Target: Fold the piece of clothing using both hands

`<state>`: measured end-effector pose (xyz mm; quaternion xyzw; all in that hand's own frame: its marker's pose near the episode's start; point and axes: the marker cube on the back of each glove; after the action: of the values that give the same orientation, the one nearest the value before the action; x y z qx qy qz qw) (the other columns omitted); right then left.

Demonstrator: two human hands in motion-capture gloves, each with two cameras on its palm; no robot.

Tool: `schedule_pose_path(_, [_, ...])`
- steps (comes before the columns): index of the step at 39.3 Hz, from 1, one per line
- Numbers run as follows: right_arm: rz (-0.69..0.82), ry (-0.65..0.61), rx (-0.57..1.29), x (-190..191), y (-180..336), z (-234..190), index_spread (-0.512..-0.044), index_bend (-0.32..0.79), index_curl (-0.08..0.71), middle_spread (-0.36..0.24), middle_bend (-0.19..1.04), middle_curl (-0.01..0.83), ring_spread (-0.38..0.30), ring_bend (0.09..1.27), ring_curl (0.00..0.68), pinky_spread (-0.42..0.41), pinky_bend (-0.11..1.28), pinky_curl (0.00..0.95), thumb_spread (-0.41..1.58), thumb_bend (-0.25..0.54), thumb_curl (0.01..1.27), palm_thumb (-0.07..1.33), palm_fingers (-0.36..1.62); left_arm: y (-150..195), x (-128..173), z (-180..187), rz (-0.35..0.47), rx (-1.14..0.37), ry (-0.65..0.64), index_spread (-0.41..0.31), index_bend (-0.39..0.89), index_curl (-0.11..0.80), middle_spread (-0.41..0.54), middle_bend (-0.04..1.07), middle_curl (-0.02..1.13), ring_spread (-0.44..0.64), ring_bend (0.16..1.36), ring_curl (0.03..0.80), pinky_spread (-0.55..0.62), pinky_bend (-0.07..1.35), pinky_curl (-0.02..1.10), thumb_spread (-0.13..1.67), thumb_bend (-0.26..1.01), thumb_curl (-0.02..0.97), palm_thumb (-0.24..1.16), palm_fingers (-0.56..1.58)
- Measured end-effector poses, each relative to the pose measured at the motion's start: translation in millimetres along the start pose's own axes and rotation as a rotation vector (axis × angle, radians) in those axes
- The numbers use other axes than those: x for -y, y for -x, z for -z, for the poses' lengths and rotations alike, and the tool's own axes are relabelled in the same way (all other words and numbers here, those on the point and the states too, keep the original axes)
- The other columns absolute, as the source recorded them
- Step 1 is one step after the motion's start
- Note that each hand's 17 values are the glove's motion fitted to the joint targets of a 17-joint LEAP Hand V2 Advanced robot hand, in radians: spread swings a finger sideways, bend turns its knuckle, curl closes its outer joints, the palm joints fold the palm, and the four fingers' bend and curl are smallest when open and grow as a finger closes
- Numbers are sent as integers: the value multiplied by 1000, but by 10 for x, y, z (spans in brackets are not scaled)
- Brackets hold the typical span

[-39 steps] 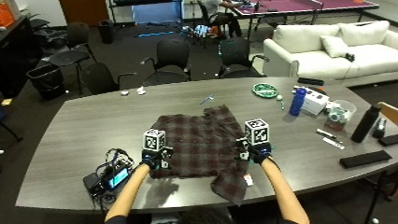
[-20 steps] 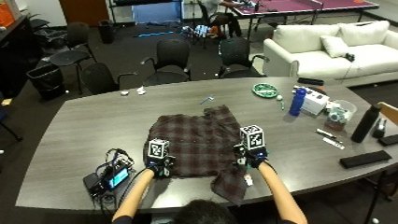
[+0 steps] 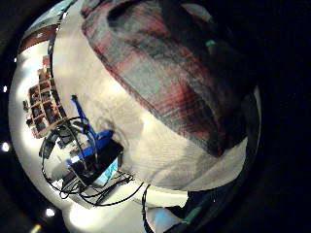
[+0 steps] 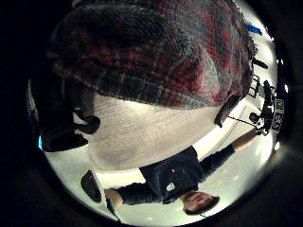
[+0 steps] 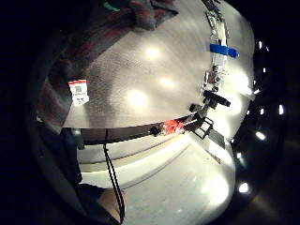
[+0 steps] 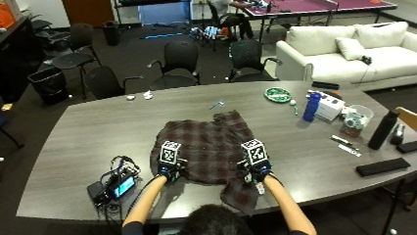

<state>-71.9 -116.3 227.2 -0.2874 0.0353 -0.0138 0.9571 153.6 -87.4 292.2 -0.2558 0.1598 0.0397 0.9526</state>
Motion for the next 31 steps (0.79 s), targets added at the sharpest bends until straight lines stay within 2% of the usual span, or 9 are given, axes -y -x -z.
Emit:
schedule_pose_path(2, [74, -81, -12, 42, 78, -11, -383, 112, 178, -7, 209, 356, 94, 474, 294, 246, 557, 353, 1141, 9, 334, 517, 138, -7, 4, 19, 0, -6, 5, -160, 375, 441, -67, 373, 387, 136, 423, 236, 176, 247, 288, 1329, 63, 413, 694, 688])
schedule_pose_path(5, [72, -117, -46, 199, 138, -98, -380, 96, 171, -16, 220, 360, 78, 494, 297, 242, 558, 350, 1125, 3, 341, 546, 162, -12, 3, 39, -1, -4, 15, -165, 354, 451, -96, 380, 405, 87, 412, 247, 127, 231, 295, 1364, 68, 410, 702, 729])
schedule_pose_path(11, [34, -103, -12, 457, 257, -276, -352, 67, 147, -36, 221, 366, 52, 550, 315, 224, 611, 360, 1088, -12, 355, 588, 224, -4, 25, 66, -4, 5, -12, -171, 304, 462, -136, 363, 428, 24, 385, 266, 57, 222, 315, 1417, 68, 400, 700, 781])
schedule_pose_path(14, [20, -61, -4, 511, 293, -336, -320, 42, 129, -40, 194, 363, 32, 596, 331, 176, 685, 378, 1070, -12, 363, 612, 269, 3, 9, 74, -11, 4, -13, -173, 275, 466, -147, 362, 437, 3, 378, 275, 35, 199, 319, 1437, 71, 398, 705, 802])
schedule_pose_path(20, [-6, -151, 29, 693, 260, -289, -266, 66, 117, -49, 201, 368, -38, 665, 353, 70, 752, 390, 1045, -4, 396, 689, 399, 72, -85, 83, 37, -2, 27, -178, 235, 477, -162, 337, 447, -26, 352, 286, 4, 182, 326, 1471, 68, 389, 698, 830])
schedule_pose_path(22, [5, -210, 48, 746, 232, -244, -270, 121, 134, -87, 224, 377, -93, 685, 358, 3, 748, 383, 1038, 7, 407, 730, 592, 80, -128, 81, 36, -14, 44, -179, 223, 481, -169, 332, 452, -31, 341, 289, -2, 182, 330, 1483, 70, 387, 698, 838])
schedule_pose_path(26, [-38, -290, 63, 814, 167, -195, -273, 140, 158, -134, 255, 396, -169, 678, 359, -145, 758, 377, 1022, 37, 438, 829, 860, 78, -129, 84, 17, -21, 10, -179, 204, 491, -175, 314, 457, -41, 329, 297, -13, 177, 331, 1497, 69, 384, 697, 850])
schedule_pose_path(27, [-53, -304, 60, 829, 155, -192, -273, 130, 158, -145, 247, 392, -181, 668, 351, -166, 741, 364, 1017, 28, 439, 828, 868, 80, -122, 83, 17, -17, -4, -179, 197, 492, -177, 312, 458, -39, 325, 299, -15, 173, 331, 1499, 69, 383, 696, 849])
schedule_pose_path(31, [-73, -335, 38, 870, 150, -192, -275, 184, 210, -177, 280, 417, -238, 638, 363, -273, 691, 357, 874, 32, 489, 920, 1113, 94, -137, 65, 24, 6, -32, -180, 184, 499, -184, 302, 462, -53, 311, 304, -28, 178, 334, 1508, 68, 380, 695, 876])
